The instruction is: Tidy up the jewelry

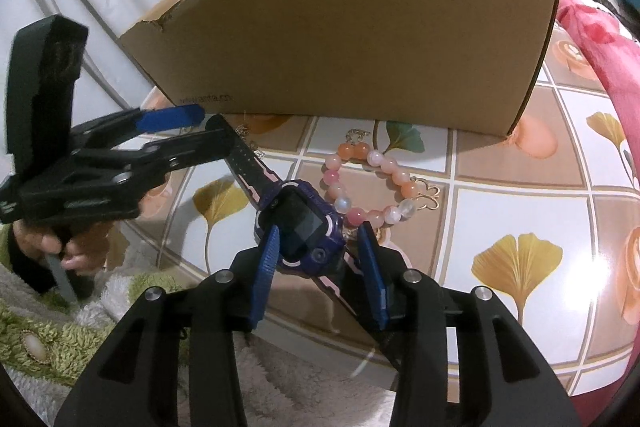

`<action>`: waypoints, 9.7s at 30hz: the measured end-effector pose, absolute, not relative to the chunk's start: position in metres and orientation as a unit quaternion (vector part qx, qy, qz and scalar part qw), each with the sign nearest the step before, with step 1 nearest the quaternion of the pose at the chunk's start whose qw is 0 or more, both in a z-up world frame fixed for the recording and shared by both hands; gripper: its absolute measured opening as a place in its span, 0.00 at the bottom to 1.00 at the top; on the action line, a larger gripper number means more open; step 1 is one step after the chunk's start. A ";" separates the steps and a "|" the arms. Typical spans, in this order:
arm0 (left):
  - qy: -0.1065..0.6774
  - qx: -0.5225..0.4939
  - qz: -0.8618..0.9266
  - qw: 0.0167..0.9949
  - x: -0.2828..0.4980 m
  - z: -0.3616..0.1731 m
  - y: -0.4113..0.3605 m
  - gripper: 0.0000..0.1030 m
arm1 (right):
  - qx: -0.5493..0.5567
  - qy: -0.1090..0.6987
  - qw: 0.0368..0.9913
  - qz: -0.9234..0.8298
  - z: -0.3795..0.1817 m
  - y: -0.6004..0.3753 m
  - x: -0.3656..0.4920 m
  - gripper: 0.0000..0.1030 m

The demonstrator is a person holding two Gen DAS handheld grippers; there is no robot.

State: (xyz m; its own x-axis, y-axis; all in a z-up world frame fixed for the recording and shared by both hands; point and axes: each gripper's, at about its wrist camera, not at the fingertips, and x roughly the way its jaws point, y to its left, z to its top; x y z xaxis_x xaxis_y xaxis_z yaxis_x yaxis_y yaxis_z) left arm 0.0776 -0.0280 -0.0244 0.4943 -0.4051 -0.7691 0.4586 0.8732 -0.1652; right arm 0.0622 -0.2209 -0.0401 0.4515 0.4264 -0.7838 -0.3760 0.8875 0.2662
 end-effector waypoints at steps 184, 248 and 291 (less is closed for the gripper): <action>0.405 0.061 -0.247 0.878 0.029 -0.015 -0.053 0.04 | 0.331 0.484 0.781 0.214 -0.074 -0.299 0.032 0.20; 0.459 -0.072 -0.202 0.862 0.175 0.139 0.005 0.78 | 0.050 0.378 0.905 0.189 0.147 -0.247 0.253 0.29; 0.379 -0.088 -0.222 0.894 -0.039 0.023 -0.042 0.92 | 0.036 0.331 0.942 0.035 0.056 -0.239 0.041 0.87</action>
State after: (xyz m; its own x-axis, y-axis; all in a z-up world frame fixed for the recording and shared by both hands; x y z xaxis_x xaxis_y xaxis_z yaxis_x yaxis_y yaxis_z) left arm -0.0394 -0.0420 0.0232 0.6136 -0.4646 -0.6384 0.3307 0.8855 -0.3264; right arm 0.0407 -0.2388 0.0561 0.7780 0.0890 -0.6219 -0.0416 0.9950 0.0903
